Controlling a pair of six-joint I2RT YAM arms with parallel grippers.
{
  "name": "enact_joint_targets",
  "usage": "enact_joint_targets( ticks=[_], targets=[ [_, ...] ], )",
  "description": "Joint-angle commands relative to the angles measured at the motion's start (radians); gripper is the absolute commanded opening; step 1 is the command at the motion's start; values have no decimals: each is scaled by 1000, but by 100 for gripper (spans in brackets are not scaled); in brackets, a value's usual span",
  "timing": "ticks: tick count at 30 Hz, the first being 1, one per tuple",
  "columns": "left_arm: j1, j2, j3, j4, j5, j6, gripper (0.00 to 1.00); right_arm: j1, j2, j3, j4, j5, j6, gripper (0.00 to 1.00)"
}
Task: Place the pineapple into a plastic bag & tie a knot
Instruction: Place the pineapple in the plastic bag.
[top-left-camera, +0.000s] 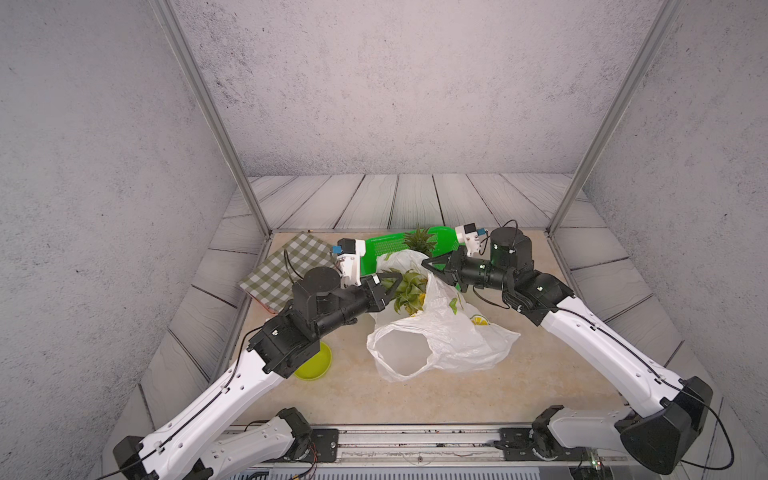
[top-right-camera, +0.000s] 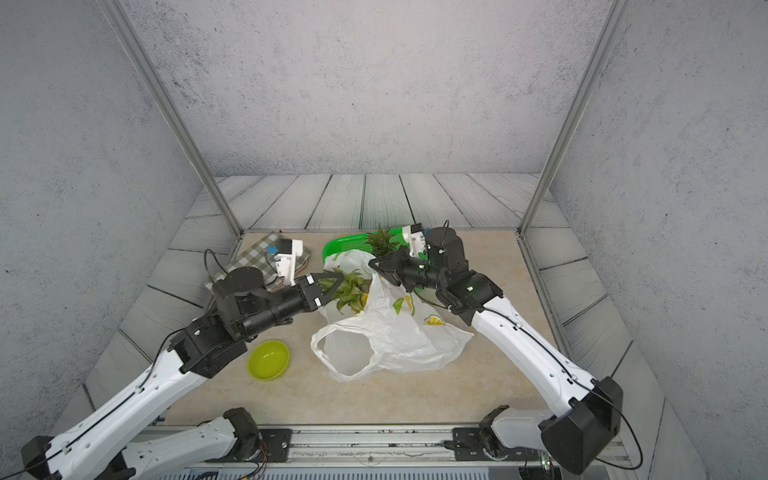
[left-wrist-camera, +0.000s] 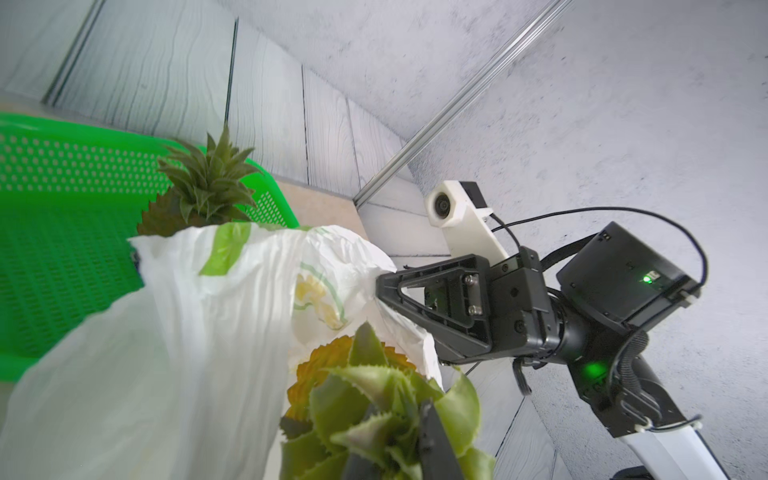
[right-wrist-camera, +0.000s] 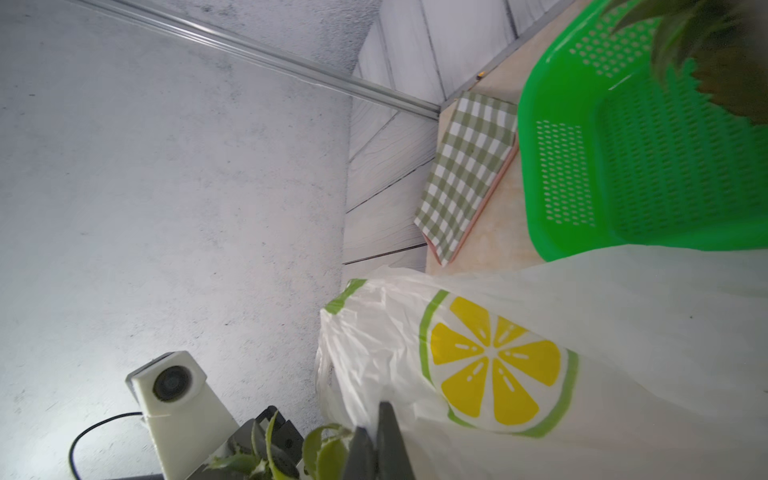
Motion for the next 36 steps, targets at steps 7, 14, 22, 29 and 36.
enact_joint_targets(
  ticks=[7,14,22,29,36],
  targets=[
    [1,-24,-113,84,-54,35,0,1,7,-152,154,-16,81,0],
    [1,16,-245,196,-49,9,0,2,13,-257,196,3,93,0],
    [1,3,-400,323,-116,-48,0,1,33,-258,252,-29,133,0],
    [1,83,-386,321,-162,-32,0,9,21,-257,253,-43,155,0],
    [2,266,-288,361,-66,-66,0,13,4,-330,251,-41,152,0]
  ],
)
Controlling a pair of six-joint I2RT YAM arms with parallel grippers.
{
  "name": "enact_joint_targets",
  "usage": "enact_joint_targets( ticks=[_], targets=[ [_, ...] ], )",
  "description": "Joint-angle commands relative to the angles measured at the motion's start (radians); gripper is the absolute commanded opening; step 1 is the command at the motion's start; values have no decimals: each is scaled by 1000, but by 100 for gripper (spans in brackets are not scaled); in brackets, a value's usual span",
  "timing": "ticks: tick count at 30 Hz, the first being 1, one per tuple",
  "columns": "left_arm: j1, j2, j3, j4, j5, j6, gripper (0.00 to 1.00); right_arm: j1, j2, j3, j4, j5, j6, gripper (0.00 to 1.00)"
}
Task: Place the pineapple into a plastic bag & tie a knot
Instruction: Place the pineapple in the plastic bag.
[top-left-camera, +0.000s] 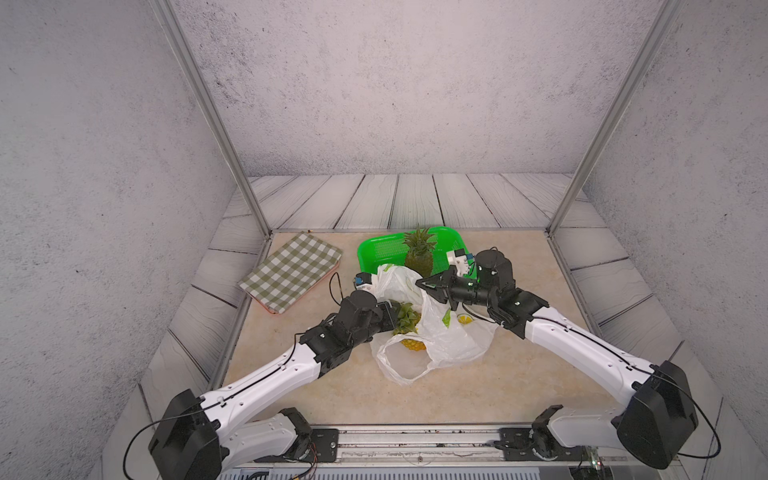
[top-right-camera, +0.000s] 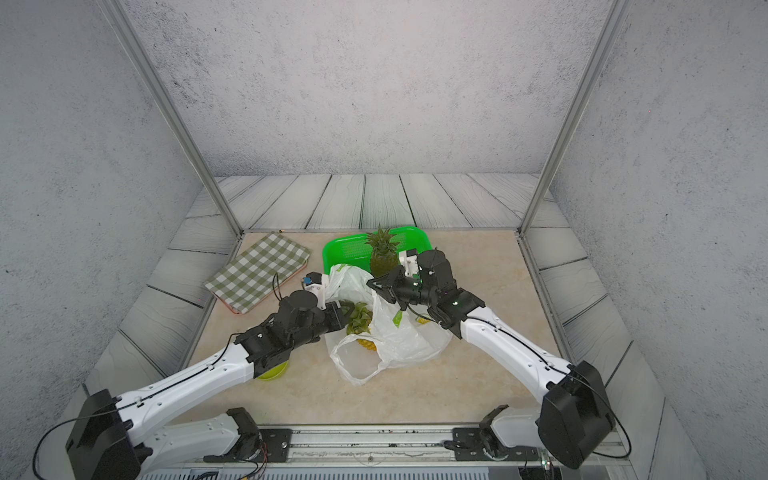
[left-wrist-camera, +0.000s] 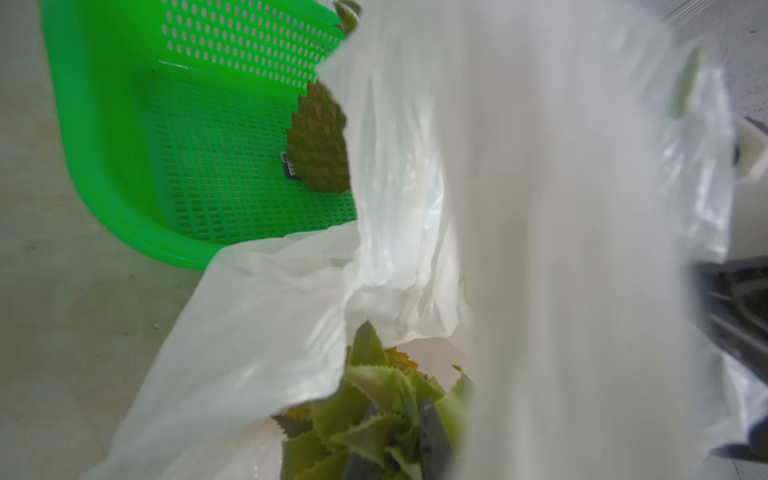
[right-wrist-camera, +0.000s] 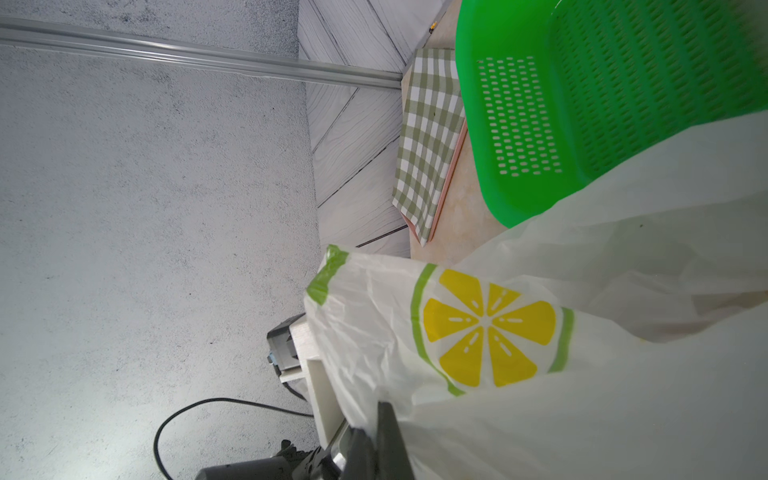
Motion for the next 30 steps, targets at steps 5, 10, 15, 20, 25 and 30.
enact_joint_targets(
  ticks=[5,10,15,20,25,30],
  targets=[
    [6,158,197,48,159,-13,46,-11,-47,-84,-1,-8,-16,0],
    [6,170,304,-139,139,87,71,-120,-99,-126,-70,-33,-53,0],
    [9,174,404,-275,120,191,73,-290,-146,-164,-91,-112,-51,0],
    [9,175,489,-354,133,259,73,-405,-168,-157,-164,-153,-98,0],
    [12,155,583,-464,75,357,73,-449,-176,-165,-196,-167,-126,0],
    [55,172,684,-577,-10,452,79,-476,-192,-169,-248,-154,-164,0]
  ],
)
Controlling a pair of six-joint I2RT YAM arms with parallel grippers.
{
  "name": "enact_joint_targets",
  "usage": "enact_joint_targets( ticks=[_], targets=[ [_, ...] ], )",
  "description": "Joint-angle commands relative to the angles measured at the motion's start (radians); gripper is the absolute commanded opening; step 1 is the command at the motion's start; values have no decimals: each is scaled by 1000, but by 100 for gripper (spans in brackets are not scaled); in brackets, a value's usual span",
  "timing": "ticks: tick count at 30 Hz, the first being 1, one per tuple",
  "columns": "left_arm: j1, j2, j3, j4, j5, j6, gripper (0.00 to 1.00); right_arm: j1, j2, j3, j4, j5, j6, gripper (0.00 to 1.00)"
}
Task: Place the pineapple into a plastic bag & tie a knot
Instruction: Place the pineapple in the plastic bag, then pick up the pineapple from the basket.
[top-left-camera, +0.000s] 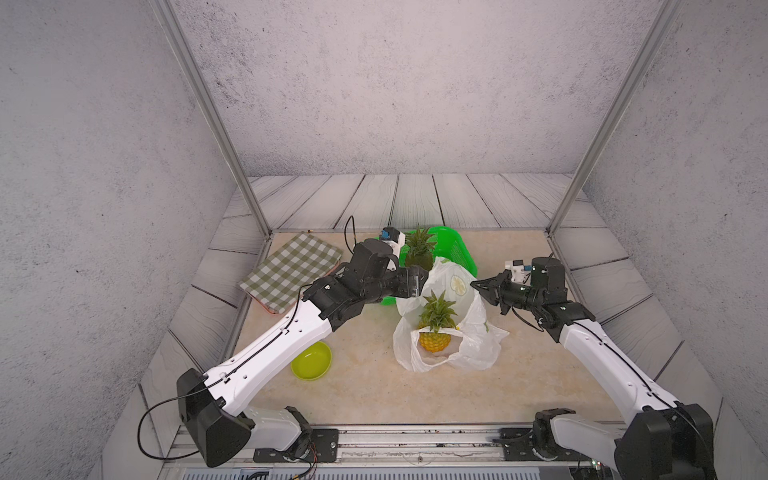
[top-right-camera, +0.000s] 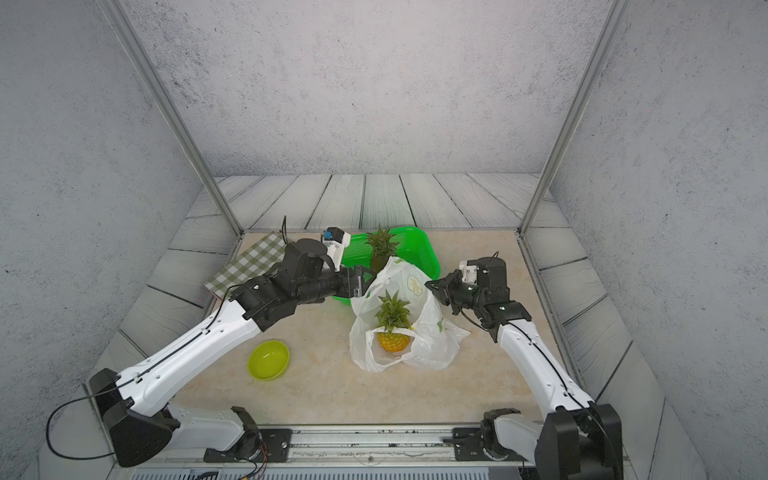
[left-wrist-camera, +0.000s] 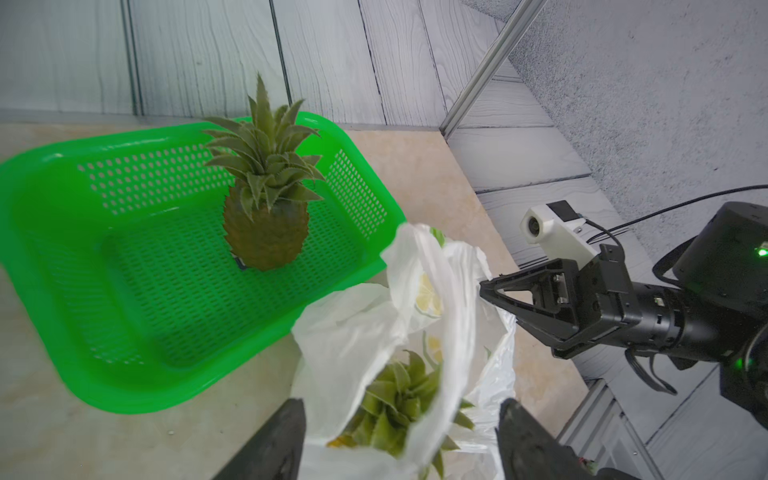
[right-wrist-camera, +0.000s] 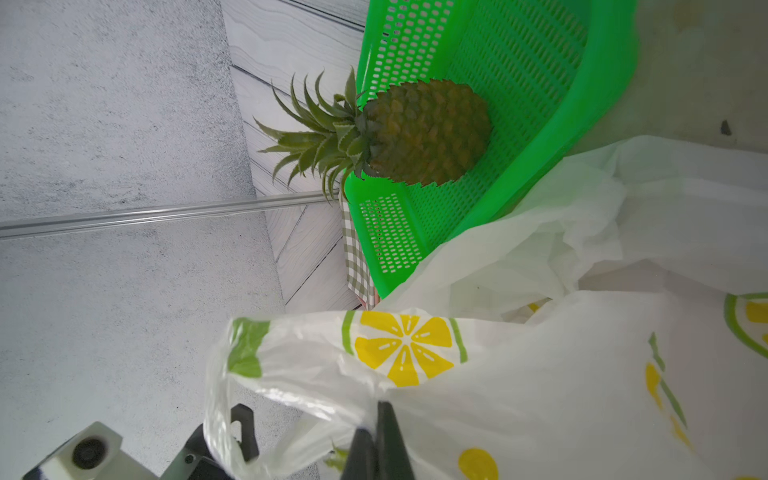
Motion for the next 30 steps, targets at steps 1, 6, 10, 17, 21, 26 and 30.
enact_joint_targets(
  ticks=[1,6,10,17,21,26,30],
  targets=[
    [58,10,85,-125,-72,107,81,-27,-41,-12,-57,-7,-46,0],
    [147,134,202,-161,-43,191,86,-68,-58,-13,-97,-3,-73,0],
    [168,299,328,-171,-13,279,89,-72,-38,-11,-95,-11,-84,0],
    [181,619,633,-239,11,330,93,-73,-4,-24,-64,-23,-83,0],
    [181,779,808,-265,-43,349,100,-74,2,-37,-45,-35,-75,0],
    [182,968,1014,-336,-127,390,100,-73,-3,-50,-30,-48,-66,0],
    [184,1067,1122,-367,-153,397,100,-73,-7,-61,-23,-56,-66,0]
  ],
)
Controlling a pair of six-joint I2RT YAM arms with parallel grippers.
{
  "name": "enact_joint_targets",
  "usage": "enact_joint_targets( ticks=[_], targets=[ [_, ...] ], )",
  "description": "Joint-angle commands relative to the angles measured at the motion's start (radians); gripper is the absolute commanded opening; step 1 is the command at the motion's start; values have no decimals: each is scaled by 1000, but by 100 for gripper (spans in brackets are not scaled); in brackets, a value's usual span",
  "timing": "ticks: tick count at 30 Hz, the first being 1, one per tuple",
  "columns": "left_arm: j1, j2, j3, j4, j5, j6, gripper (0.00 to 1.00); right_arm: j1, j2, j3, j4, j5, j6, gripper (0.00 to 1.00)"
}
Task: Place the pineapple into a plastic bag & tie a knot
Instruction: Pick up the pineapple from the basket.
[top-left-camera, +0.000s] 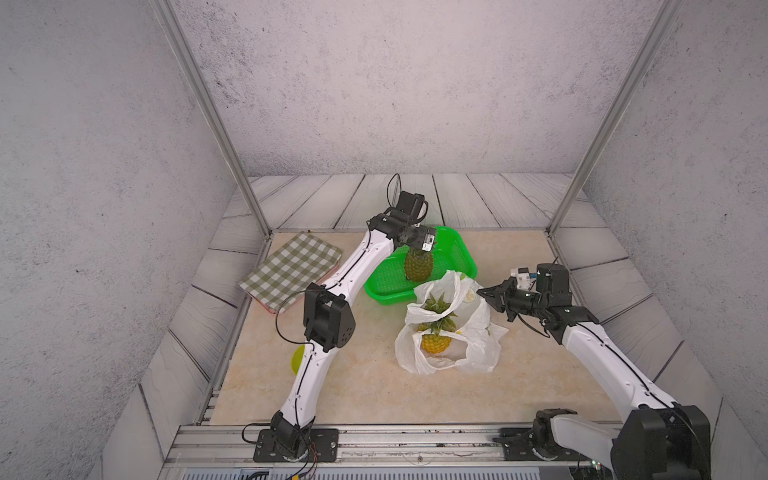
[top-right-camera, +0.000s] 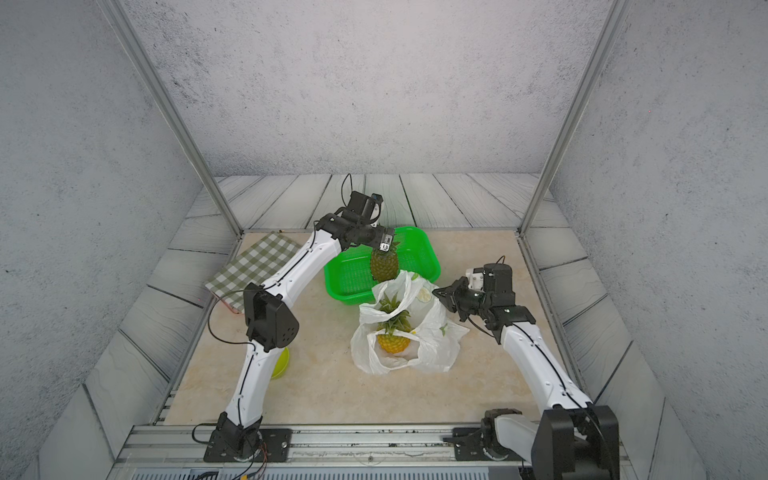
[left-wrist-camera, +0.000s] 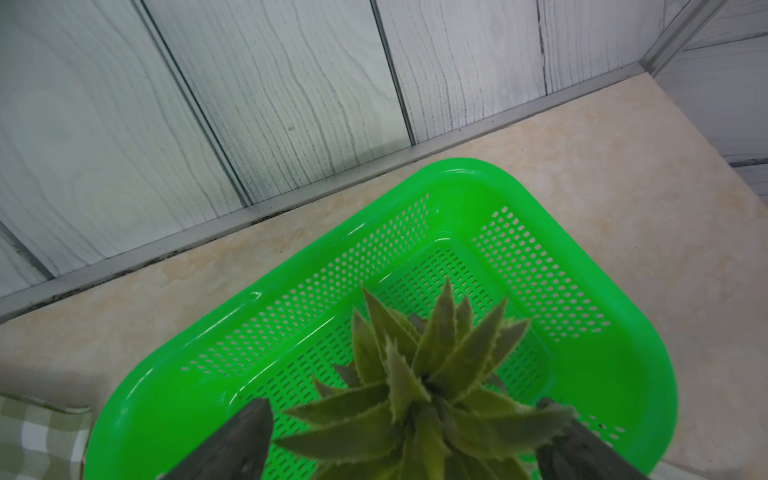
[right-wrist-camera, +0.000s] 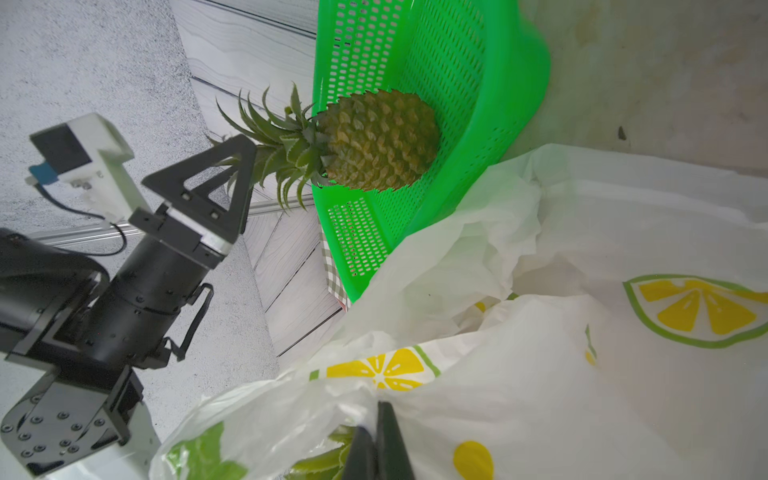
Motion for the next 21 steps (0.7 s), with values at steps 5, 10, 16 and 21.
enact_joint_targets(
  ticks=[5,10,16,21],
  targets=[
    [12,79,62,-42,-5,2,84,-3,-1,-31,30,-28,-5,0],
    [36,87,52,2,163,-71,25,-3,1,-34,18,-29,-22,0],
    [52,17,-10,23,225,-107,0,-2,6,7,-83,-1,-116,6],
    [52,-190,-218,147,221,-103,0,-2,-21,102,-283,96,-288,46]
  ],
)
